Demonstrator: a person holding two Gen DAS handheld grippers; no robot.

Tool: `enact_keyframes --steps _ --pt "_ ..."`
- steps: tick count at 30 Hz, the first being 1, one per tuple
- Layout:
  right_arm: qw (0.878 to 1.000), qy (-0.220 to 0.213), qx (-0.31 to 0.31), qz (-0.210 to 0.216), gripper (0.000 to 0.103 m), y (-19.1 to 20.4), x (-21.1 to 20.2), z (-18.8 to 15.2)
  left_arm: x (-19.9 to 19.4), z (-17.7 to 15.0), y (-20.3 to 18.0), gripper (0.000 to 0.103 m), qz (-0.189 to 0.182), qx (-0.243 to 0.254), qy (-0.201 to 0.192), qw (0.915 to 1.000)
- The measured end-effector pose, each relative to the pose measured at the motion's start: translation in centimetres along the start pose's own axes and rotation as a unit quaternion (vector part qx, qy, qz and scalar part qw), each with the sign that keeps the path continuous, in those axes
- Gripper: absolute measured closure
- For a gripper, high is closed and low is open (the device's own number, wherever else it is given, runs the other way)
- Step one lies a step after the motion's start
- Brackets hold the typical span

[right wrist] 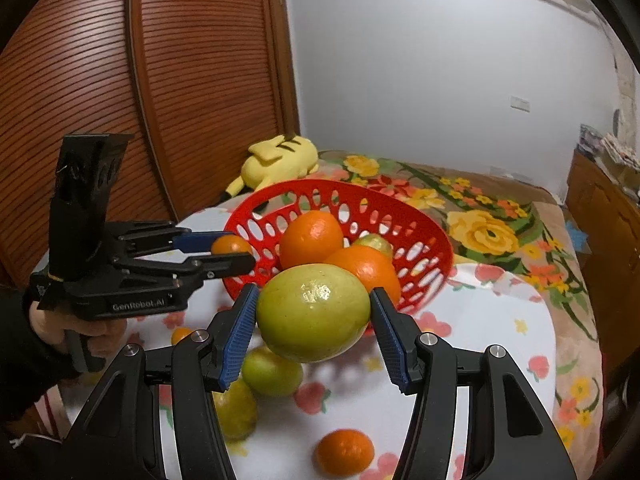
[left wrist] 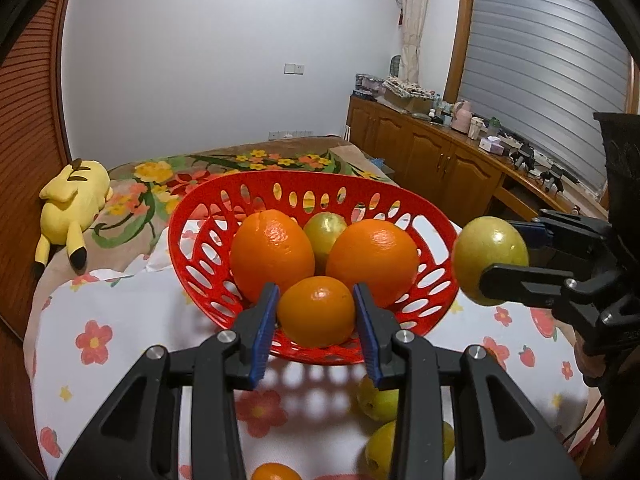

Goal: Organize fruits
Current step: 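Carry both fruits over the red basket and open both tools to drop them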

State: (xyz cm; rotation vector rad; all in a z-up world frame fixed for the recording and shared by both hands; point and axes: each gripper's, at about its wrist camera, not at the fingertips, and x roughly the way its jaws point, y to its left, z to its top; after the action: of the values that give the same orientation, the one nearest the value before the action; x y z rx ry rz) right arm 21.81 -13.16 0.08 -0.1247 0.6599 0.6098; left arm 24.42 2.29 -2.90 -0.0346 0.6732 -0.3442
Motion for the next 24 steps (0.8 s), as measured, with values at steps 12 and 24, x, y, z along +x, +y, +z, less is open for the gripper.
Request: enact_keyframes --steps 12,24 --pt "0.999 0.029 -0.012 0.014 0.045 0.4 4.0 0.7 -0.6 0.3 2.3 0.057 0.004 -0.012 -0.013 0.9998" --pt "0.998 0.051 -0.034 0.020 0.045 2.3 7.2 1.7 -3.0 -1.1 5.5 0.051 0.028 -0.027 -0.025 0.9989"
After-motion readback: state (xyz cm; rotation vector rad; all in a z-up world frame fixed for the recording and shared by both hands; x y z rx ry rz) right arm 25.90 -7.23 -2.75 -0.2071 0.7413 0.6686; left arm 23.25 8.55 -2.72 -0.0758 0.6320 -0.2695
